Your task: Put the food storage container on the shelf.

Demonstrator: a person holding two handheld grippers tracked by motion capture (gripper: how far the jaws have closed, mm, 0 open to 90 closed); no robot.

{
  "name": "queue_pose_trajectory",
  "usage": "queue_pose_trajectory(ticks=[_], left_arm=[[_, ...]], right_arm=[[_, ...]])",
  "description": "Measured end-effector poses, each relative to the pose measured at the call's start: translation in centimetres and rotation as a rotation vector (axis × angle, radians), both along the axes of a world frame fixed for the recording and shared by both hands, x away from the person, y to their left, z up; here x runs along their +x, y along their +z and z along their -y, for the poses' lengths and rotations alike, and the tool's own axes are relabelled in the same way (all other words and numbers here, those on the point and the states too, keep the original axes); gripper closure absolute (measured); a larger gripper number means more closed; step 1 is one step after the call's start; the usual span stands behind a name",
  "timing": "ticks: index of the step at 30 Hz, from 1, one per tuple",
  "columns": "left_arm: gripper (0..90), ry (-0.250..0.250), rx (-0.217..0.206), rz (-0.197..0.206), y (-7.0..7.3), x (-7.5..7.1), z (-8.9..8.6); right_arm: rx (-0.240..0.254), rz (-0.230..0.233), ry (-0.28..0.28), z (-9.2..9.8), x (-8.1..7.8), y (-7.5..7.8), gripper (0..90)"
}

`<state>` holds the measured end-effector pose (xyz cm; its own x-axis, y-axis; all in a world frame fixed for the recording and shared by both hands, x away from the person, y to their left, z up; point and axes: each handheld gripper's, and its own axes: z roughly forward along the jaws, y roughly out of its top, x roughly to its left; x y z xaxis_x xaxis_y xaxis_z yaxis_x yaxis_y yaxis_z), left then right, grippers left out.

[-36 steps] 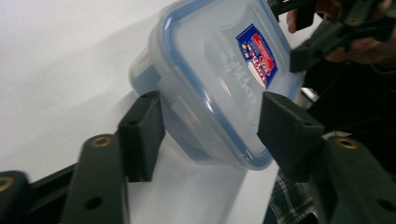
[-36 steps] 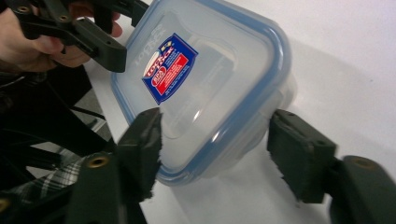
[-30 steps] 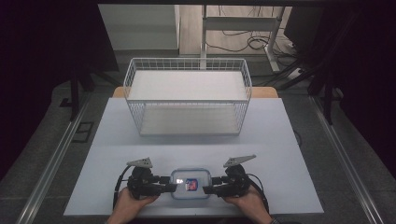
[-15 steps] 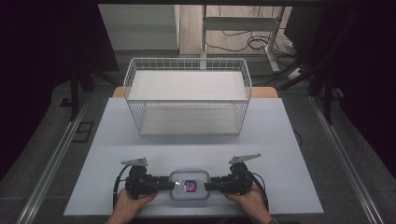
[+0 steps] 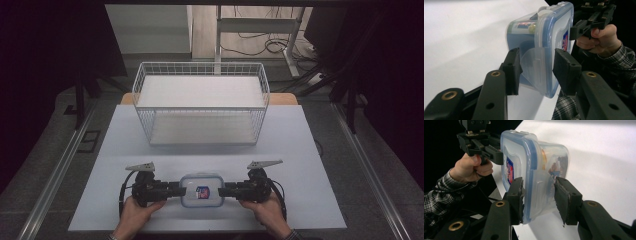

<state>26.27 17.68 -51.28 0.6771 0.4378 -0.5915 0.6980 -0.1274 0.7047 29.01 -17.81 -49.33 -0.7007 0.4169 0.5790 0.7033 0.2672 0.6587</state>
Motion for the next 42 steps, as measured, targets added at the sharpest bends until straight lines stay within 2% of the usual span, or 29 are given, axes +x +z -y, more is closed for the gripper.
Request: queue_pose_trajectory(ticks=[1, 3, 7, 18, 20, 22, 30, 42], left_arm=[[58.1, 0.0, 0.0, 0.0, 0.0, 0.0, 0.0], [58.0, 0.004, 0.009, 0.02, 1.1, 0.4, -0.2], [58.0, 0.008, 0.015, 0.038, 2.2, 1.0, -0.3], [58.0, 0.044, 0.009, 0.078, 5.1, 2.5, -0.2], [58.0, 0.054, 0.005, 0.087, 6.0, 3.0, -0.3], [58.0, 0.058, 0.005, 0.089, 6.3, 3.2, -0.4], [57.7, 0.073, 0.018, 0.11, 9.0, 4.9, -0.7], [57.8, 0.095, 0.005, 0.123, 12.3, 7.6, -1.1]], right_arm=[[0.003, 0.007, 0.0, -0.1, 0.1, 0.2, 59.0], [0.011, 0.023, 0.002, -0.3, 0.4, 0.8, 59.0], [0.019, 0.042, 0.0, -0.4, 1.0, 1.8, 59.0], [0.043, 0.082, -0.029, -0.4, 3.0, 4.6, 58.6], [0.046, 0.096, -0.032, -0.6, 3.6, 5.5, 58.5], [0.047, 0.098, -0.032, -0.6, 3.8, 5.8, 58.5], [0.062, 0.109, -0.034, -1.0, 5.9, 8.2, 58.4], [0.088, 0.128, -0.047, -1.5, 8.8, 11.7, 58.4]])
